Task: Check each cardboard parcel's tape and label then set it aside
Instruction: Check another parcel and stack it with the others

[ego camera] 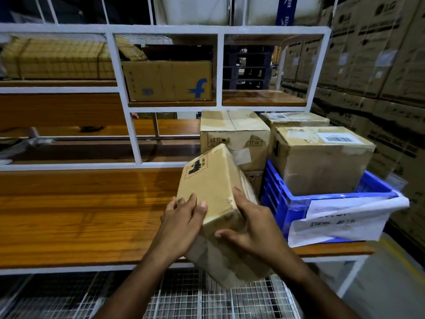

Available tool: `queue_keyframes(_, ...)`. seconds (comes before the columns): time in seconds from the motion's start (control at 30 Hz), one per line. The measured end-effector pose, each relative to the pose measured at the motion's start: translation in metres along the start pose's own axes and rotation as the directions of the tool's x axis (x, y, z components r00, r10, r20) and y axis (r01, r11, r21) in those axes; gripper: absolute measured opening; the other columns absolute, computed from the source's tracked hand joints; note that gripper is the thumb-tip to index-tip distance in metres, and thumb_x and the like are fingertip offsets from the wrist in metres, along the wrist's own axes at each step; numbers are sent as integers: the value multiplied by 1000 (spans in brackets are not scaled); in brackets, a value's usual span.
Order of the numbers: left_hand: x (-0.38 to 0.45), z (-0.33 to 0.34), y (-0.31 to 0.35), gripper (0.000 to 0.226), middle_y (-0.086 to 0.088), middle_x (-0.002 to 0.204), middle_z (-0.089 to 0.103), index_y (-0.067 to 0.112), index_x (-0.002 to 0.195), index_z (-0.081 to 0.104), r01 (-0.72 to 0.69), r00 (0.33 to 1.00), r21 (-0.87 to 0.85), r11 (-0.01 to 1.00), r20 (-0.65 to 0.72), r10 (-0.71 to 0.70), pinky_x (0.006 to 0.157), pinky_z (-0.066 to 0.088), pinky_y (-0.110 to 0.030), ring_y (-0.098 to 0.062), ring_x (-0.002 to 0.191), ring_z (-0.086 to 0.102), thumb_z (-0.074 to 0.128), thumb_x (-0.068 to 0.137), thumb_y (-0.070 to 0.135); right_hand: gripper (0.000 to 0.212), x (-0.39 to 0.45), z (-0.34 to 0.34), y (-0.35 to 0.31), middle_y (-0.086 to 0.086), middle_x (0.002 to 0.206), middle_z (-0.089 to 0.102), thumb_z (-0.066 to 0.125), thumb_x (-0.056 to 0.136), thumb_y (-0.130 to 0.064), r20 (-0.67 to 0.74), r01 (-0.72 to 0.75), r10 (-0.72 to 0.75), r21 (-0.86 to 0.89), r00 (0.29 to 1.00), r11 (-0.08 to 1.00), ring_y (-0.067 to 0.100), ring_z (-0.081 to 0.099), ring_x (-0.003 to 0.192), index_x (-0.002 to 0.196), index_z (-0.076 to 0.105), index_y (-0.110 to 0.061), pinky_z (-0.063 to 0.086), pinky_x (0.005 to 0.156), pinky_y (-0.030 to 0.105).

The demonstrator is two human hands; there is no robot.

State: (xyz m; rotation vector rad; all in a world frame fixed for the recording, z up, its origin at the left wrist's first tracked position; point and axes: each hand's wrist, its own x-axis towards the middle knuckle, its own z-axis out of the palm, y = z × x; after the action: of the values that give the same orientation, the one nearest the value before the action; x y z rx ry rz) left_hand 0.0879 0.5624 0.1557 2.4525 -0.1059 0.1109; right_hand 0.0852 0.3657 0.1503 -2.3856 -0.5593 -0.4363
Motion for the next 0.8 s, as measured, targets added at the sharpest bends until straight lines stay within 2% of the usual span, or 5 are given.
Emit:
queue_keyframes(0.17,30,2,-4,76,-3,142,52,28,144,46,136,990,-313,940,79,-117,111,36,-45,-24,131,47,28,88,75,98,10,25,-25,9,156,37,79,75,-44,102,183,-168,-170,980,968,22,35,144,154,29,-14,37,114,33)
queue_keyframes(0.43,38,41,-44,41,5,105,72,43,109,63,168,985,-473,865,49,-164,86,56,-45,-16,94,68,45,96,9,71,-6,85,-11,6,121,70,88,57,-39,326,377,-250,-419,912,826,19,65,113,120,68,-13,49,98,28)
queue_keyframes(0.6,49,58,-55,53,11,111,67,42,142,43,118,987,-499,858,-39,-158,82,56,-42,-11,89,65,43,102,9,45,6,69,5,-1,141,57,61,92,-33,344,177,-151,-45,927,983,14,50,129,136,56,-24,41,107,29)
queue_keyframes(0.7,56,64,-53,51,-2,133,60,38,150,28,89,995,-280,956,-12,-96,86,53,-36,-19,104,62,39,105,18,58,16,50,37,0,159,32,40,101,-50,308,11,33,-140,951,990,14,30,145,152,32,-23,25,119,29)
queue_keyframes(0.8,73,70,-46,59,-4,165,7,28,157,13,75,997,149,986,-20,-73,120,15,-48,-30,151,5,38,104,23,68,29,42,67,3,166,3,25,103,-53,370,-70,234,-405,899,912,17,0,152,158,7,-17,5,124,37)
